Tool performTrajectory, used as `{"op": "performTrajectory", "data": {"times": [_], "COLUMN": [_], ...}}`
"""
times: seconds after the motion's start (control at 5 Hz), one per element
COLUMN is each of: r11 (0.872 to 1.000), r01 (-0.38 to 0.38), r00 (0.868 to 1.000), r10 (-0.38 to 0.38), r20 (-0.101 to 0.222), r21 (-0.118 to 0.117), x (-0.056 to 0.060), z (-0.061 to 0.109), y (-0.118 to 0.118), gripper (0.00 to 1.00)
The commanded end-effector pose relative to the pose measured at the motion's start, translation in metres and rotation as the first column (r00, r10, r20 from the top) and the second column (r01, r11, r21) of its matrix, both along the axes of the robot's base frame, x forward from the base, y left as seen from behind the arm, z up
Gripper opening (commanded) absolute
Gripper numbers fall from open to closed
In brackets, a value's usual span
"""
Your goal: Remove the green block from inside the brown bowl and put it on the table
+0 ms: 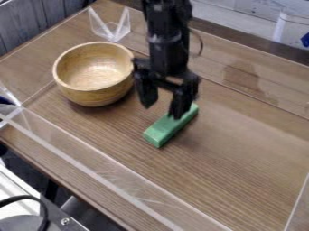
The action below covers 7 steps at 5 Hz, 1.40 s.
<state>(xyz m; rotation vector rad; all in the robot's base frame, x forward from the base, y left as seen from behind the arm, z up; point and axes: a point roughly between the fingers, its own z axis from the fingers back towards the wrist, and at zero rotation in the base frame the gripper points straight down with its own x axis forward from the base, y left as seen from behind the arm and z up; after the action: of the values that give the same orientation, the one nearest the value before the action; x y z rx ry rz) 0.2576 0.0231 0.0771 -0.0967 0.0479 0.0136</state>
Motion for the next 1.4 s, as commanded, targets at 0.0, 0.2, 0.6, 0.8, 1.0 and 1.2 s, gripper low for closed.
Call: {"op": "performTrajectory", "data": {"times": [0.0,0.2,0.6,0.8,1.0,1.2], "r11": [1.0,1.0,0.999,0.999,0.999,0.999], "r01": [-0.015,-0.016,0.026,0.039,0.042,0.045], "r00": [0.992,0.99,0.992,0.993,0.991,0.99], "r10": [0.015,0.014,-0.029,-0.042,-0.045,-0.048], "r20": [0.126,0.14,0.12,0.114,0.125,0.132], "r21": [0.002,0.013,0.025,0.023,0.025,0.024], "x": [0.014,0.012,0.001,-0.003,-0.002,-0.001], "z": [0.053,0.072,0.047,0.042,0.046,0.048], "y": [0.002,0.006,0.004,0.002,0.002,0.002], "gripper": [1.0,1.0,1.0,1.0,1.0,1.0]}}
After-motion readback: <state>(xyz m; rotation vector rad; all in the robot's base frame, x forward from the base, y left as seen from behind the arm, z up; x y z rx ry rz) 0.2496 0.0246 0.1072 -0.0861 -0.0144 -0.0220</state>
